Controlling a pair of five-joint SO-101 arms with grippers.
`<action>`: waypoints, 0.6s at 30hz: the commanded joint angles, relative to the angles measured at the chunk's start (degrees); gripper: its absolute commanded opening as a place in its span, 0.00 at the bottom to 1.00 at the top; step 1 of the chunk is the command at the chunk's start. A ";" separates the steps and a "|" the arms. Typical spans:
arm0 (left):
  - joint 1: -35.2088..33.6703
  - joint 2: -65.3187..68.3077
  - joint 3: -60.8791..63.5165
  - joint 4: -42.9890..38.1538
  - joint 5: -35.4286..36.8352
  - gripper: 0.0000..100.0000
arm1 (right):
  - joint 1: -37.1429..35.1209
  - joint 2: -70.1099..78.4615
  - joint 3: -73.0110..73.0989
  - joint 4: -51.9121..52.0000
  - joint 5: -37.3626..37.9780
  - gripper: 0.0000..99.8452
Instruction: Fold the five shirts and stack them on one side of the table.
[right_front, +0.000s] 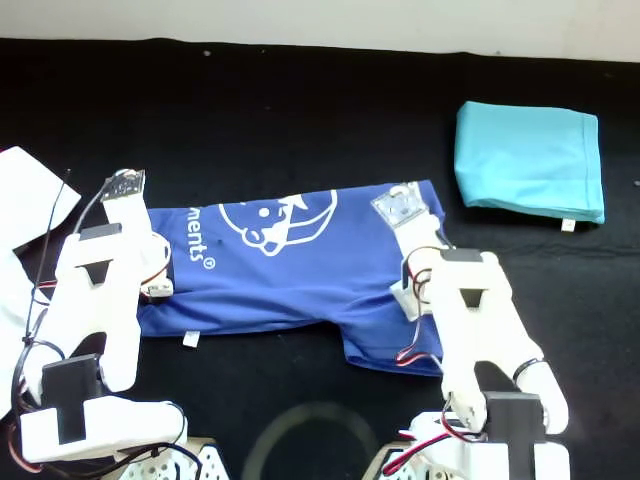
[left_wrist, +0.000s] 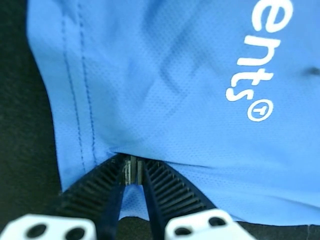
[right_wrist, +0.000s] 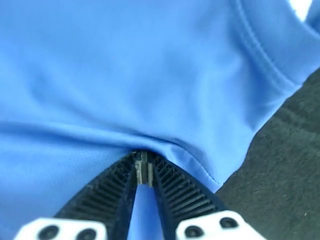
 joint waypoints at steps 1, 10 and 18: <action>-0.84 0.48 0.04 -2.11 0.44 0.01 | -0.48 -5.58 -2.51 4.62 0.53 0.01; -0.84 0.48 0.04 -2.20 0.44 0.01 | -8.13 -28.88 8.48 17.71 0.53 0.01; -0.92 0.48 0.04 -2.20 0.62 0.01 | -22.02 -38.99 20.26 18.15 -7.82 0.11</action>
